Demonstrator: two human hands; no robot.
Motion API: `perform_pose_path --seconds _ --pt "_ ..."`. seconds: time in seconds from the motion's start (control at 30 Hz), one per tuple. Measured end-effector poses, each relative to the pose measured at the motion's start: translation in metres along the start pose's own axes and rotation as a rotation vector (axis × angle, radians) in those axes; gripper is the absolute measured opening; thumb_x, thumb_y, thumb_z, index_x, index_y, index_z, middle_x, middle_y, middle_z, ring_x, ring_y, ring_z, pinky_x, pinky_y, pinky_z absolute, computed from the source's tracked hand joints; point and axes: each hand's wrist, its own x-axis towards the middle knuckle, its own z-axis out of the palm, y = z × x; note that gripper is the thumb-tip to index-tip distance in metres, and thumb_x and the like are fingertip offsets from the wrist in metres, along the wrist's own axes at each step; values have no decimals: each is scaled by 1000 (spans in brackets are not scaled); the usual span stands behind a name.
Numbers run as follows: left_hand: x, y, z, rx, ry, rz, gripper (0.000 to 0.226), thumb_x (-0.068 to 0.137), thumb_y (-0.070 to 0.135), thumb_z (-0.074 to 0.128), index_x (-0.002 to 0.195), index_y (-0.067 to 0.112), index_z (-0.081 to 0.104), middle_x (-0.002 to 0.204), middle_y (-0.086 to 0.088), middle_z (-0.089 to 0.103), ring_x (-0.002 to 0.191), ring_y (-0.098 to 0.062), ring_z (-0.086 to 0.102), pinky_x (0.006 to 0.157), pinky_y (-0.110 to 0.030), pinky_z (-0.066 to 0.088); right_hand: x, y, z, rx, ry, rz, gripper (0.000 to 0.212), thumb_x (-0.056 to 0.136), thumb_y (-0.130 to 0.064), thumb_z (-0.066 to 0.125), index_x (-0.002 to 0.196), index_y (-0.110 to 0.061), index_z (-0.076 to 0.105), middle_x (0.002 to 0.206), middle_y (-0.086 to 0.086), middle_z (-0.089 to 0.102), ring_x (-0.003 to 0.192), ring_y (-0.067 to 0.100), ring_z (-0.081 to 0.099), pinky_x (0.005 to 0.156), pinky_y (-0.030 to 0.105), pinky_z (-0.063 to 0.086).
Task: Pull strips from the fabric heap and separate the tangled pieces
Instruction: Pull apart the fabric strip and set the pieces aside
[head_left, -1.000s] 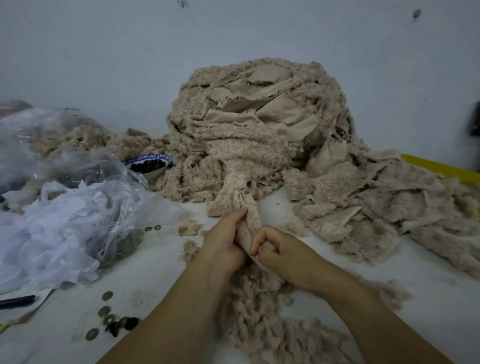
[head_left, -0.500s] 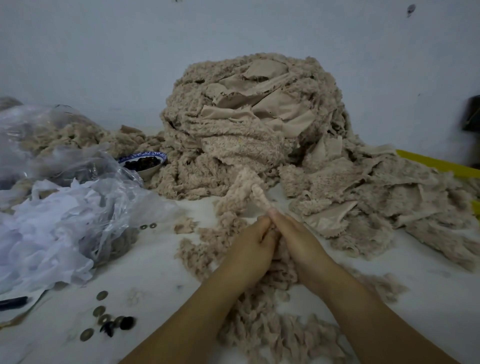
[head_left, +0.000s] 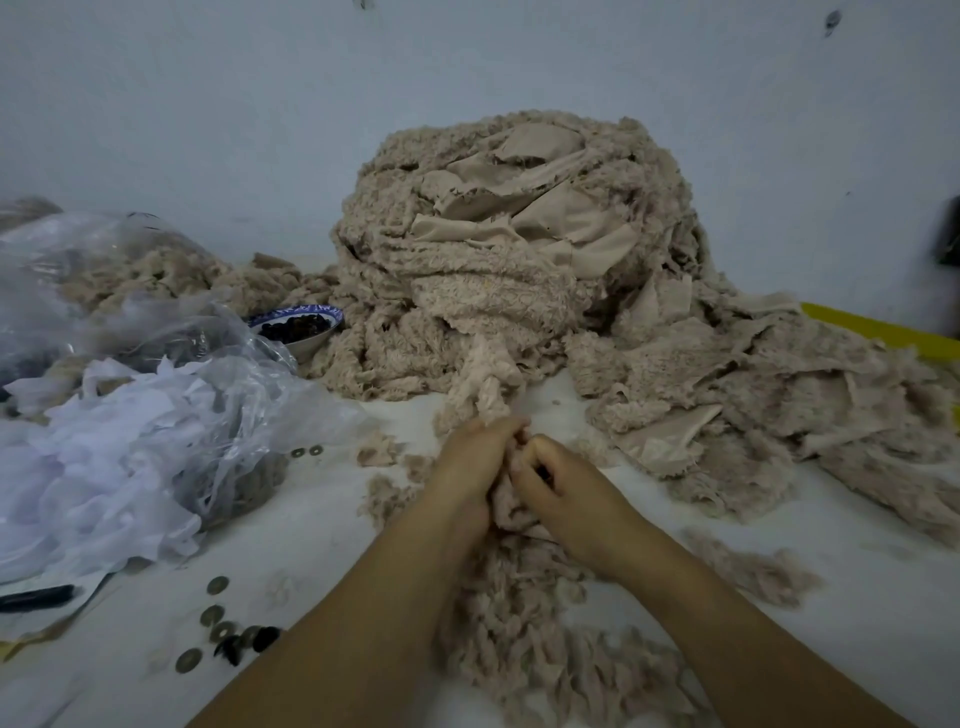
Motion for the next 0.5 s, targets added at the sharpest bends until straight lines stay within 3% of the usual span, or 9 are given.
perform_pose_path --seconds 0.07,0.2,0.27,0.37,0.43,0.5 --pt "13 11 0 -176 27 -71 24 99 15 58 77 8 62 58 -2 57 43 -9 51 42 -19 44 -3 0 1 -39 -68 -41 33 103 -29 45 73 -22 33 60 -17 41 53 3 31 52 18 31" --pt "42 34 -9 -462 61 -87 31 105 13 44 77 9 56 54 2 47 39 -6 40 36 -14 33 -5 4 -2 -34 -103 -44 33 103 -28 46 74 -22 32 60 -16 39 52 2 31 51 16 32" --pt "45 41 -12 -628 6 -97 36 106 11 36 72 12 47 42 5 38 29 -4 29 32 -14 22 -4 8 -7 -23 -66 -18 34 103 -26 47 73 -22 32 59 -16 39 51 2 30 50 15 32" --pt "40 36 -3 -655 -8 -57 37 107 14 37 71 16 43 39 8 31 27 -3 19 29 -15 15 0 13 -9 45 79 57 32 101 -26 49 72 -22 36 57 -18 41 51 0 34 50 15 33" --pt "27 26 13 -615 -5 -57 38 108 20 40 71 16 46 40 8 30 29 -3 20 31 -14 16 1 10 -7 208 146 128 32 100 -44 50 78 -21 43 59 -19 47 54 -1 43 52 13 37" --pt "16 16 26 -613 -19 -77 40 108 26 42 71 14 52 41 8 32 30 -4 24 31 -14 21 2 6 -7 310 179 220 46 88 -68 48 85 -22 48 64 -19 54 58 -3 52 55 12 43"
